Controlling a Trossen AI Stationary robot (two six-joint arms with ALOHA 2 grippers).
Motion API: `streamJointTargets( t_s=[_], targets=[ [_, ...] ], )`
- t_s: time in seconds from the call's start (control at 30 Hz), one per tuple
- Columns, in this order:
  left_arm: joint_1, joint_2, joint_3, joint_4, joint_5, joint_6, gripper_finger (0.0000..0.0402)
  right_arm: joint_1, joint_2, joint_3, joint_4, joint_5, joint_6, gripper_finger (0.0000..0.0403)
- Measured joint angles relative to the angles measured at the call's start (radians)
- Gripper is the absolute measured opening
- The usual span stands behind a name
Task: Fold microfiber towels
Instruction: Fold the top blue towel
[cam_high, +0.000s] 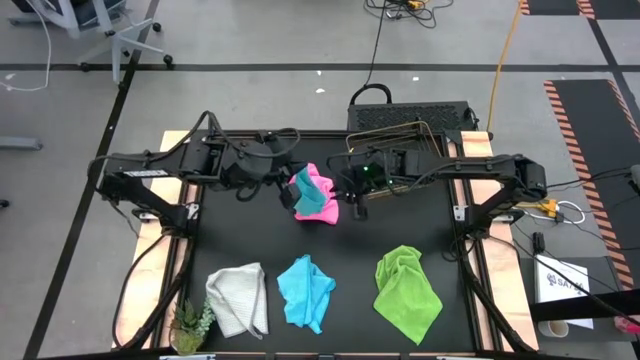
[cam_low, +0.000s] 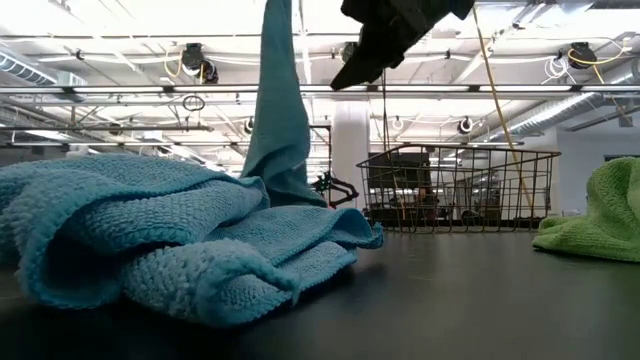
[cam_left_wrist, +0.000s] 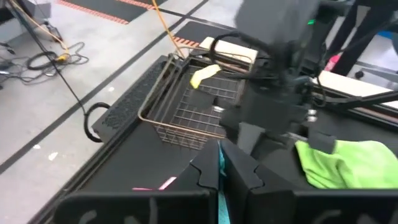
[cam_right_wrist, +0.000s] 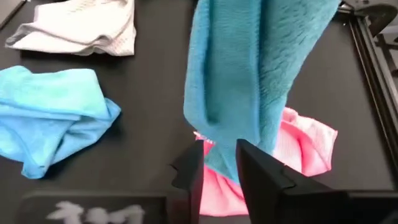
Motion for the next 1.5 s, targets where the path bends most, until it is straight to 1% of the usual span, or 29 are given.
streamJointTargets(
  t_s=[0.1, 0.23, 0.37, 0.5, 0.7, 0.8, 0.93, 1.03, 1.1, 1.17, 1.23, 1.33, 1.5],
  targets=[
    [-0.013, 0.001, 0.0, 0.001, 0.006, -0.007, 0.0004, -0.006, 0.026, 0.0, 0.028, -0.003, -0.034, 0.011],
    [-0.027, 0.001, 0.0, 0.002, 0.007, -0.034, 0.0009, -0.006, 0.077, 0.0, 0.059, -0.008, -0.054, 0.012],
    [-0.03, 0.001, 0.0, 0.004, 0.007, -0.047, 0.0004, -0.006, 0.118, 0.0, 0.061, -0.08, -0.045, 0.012],
    [-0.03, 0.001, 0.0, 0.004, 0.007, -0.056, 0.0009, 0.006, 0.148, 0.0, 0.064, -0.084, -0.048, 0.012],
    [-0.03, 0.001, 0.0, 0.004, 0.006, -0.056, 0.0005, 0.023, 0.146, 0.0, 0.093, -0.084, -0.047, 0.0117],
    [-0.03, 0.001, 0.0, 0.004, -0.001, -0.055, 0.0009, 0.034, 0.141, 0.0, 0.119, -0.092, -0.003, 0.009],
    [-0.03, 0.001, 0.0, 0.004, -0.001, -0.052, 0.0004, 0.037, 0.142, 0.0, 0.128, -0.188, 0.065, 0.0016],
    [-0.03, 0.001, 0.0, 0.003, -0.002, -0.051, 0.0008, 0.042, 0.14, 0.0, 0.127, -0.205, 0.104, 0.0006],
    [-0.03, 0.001, 0.0, -0.002, -0.002, -0.045, 0.0009, 0.043, 0.124, 0.0, 0.103, -0.202, 0.1, 0.0002],
    [-0.03, 0.001, 0.0, -0.031, -0.003, -0.039, 0.0005, 0.044, 0.091, 0.0, 0.083, -0.168, 0.078, 0.0002],
    [-0.03, -0.002, -0.001, -0.079, -0.009, -0.046, 0.0004, 0.034, 0.035, 0.0, 0.043, -0.12, 0.049, 0.0001],
    [-0.028, -0.004, -0.001, -0.139, -0.058, -0.07, 0.0009, 0.003, -0.067, 0.0, 0.019, -0.056, 0.016, 0.0001],
    [-0.028, -0.005, -0.001, -0.139, -0.074, -0.066, 0.0004, -0.075, -0.226, 0.0, 0.017, -0.046, -0.001, 0.0001]
  ],
)
